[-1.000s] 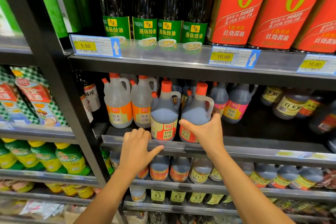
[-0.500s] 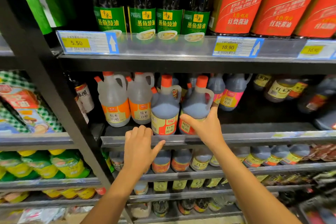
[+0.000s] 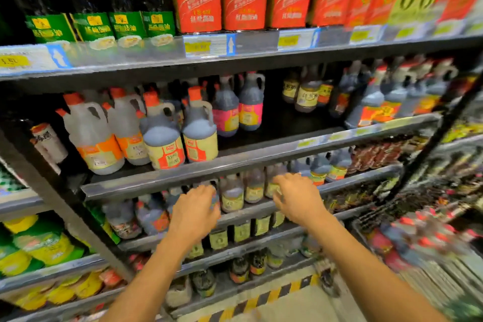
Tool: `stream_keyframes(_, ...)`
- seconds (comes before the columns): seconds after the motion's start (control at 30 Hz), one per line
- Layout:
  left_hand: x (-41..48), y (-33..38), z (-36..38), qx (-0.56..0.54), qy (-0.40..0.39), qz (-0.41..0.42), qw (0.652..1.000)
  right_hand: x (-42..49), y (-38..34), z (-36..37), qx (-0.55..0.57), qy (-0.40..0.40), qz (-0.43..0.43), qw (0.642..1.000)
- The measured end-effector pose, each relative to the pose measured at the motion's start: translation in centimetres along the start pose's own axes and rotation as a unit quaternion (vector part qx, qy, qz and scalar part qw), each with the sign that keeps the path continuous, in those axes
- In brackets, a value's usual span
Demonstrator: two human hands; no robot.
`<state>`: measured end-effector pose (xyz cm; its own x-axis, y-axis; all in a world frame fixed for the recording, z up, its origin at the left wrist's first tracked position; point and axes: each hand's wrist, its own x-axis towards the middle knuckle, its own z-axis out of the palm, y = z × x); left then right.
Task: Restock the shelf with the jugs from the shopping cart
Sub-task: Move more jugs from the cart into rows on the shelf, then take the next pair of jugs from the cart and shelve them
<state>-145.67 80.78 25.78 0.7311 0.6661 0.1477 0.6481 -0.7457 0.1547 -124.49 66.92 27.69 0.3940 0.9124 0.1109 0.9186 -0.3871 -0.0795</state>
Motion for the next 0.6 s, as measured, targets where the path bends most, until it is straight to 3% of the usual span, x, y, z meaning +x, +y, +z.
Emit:
stream_keyframes(0.23, -3.8, 19.4, 6.2, -0.021, -0.093, 0.122, 0.988, -18.3, 14.2, 0.1, -0.031, -0.107, 0.112, 0.987)
stream_keyframes(0.43, -8.1, 36.2, 11.5, -0.007, -0.16, 0.261, 0.952, -34.1, 24.3, 0.1, 0.002, -0.106, 0.257, 0.96)
stream_keyframes(0.6, -9.3, 46.7, 13.7, -0.023, -0.189, 0.339, 0.922, -42.0, 30.8, -1.0, 0.014, -0.088, 0.348, 0.933)
